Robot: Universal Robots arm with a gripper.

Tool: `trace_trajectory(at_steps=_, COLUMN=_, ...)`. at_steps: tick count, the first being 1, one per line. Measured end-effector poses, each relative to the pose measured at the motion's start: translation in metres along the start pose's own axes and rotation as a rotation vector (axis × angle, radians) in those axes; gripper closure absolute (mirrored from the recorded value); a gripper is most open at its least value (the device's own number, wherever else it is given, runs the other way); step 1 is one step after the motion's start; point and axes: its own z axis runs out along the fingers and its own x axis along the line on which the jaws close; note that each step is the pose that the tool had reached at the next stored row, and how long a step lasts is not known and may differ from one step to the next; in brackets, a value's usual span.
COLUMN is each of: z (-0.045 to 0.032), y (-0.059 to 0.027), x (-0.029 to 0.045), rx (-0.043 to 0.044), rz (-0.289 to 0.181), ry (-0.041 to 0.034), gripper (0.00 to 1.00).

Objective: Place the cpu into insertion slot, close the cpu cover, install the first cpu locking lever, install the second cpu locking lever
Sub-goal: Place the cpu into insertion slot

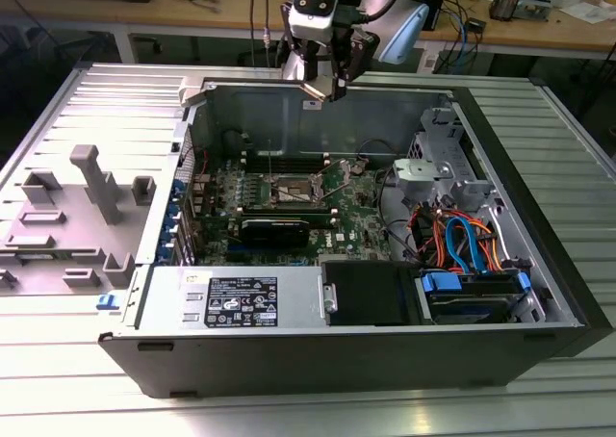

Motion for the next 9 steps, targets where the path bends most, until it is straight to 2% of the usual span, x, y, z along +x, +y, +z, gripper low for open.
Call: trace_trajectory(at_steps=9, z=0.0005, y=0.0000, x=0.0000, rx=-0.0010, rz=0.052, ry=-0.0046, gripper=0.45)
